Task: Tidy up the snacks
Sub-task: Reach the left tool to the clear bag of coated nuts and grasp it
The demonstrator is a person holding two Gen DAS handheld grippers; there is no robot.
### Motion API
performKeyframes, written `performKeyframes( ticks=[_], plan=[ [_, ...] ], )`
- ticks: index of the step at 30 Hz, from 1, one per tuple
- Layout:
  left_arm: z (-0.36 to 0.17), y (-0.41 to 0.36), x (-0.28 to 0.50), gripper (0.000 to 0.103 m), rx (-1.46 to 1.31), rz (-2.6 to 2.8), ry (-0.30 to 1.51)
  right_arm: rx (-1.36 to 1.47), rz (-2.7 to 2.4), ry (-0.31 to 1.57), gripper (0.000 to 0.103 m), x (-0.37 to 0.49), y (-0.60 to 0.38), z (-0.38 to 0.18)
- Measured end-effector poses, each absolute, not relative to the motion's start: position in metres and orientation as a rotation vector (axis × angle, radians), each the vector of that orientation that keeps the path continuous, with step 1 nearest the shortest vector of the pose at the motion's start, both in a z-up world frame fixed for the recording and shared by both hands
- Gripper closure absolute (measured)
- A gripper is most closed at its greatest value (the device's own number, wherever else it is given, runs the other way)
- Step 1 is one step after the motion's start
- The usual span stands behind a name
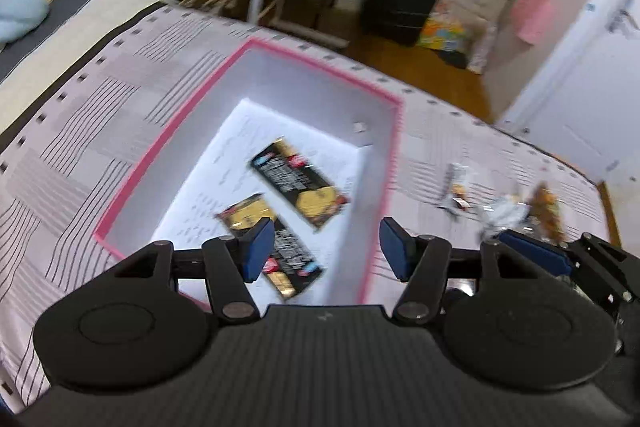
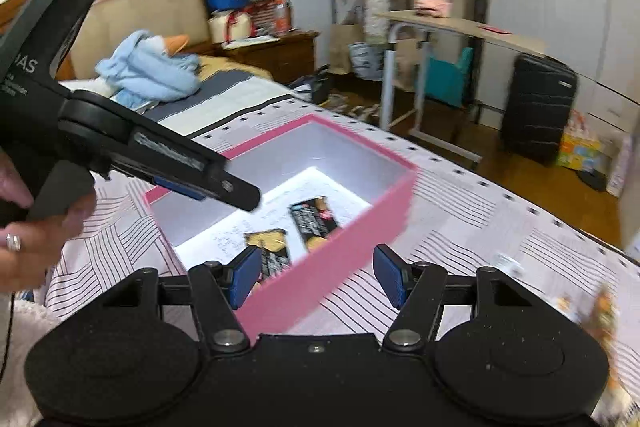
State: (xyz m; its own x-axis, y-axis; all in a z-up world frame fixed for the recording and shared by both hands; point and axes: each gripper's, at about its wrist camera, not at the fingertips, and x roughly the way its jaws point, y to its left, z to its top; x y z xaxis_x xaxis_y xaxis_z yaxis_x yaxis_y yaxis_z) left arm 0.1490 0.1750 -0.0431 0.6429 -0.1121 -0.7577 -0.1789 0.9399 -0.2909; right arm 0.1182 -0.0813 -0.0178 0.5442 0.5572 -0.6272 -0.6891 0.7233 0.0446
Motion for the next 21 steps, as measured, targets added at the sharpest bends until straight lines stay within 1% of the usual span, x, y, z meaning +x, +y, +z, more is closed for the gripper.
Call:
performKeyframes(
  ticks=[5,9,15,21],
  plan=[
    [-0.02,0.144,0.148,0.046,-0.319,-0.072,0.86,-0.185,0.691,0.646,0.036,0.1,-0.133,-0.005],
    [-0.018,0.114,0.153,0.046,-0.275,-0.138,0.85,-0.188,0.63,0.661,0.035,0.089,-0.166,-0.012],
    [-0.055,0.06,0.17,0.046,-0.241,-0.226,0.915,-0.181,0.548,0.737,0.035,0.086,-0.197,-0.052],
    [-0.099,0.016,0.195,0.047,-0.215,-0.317,0.956,-0.148,0.501,0.758,0.034,0.098,-0.215,-0.096]
  ],
)
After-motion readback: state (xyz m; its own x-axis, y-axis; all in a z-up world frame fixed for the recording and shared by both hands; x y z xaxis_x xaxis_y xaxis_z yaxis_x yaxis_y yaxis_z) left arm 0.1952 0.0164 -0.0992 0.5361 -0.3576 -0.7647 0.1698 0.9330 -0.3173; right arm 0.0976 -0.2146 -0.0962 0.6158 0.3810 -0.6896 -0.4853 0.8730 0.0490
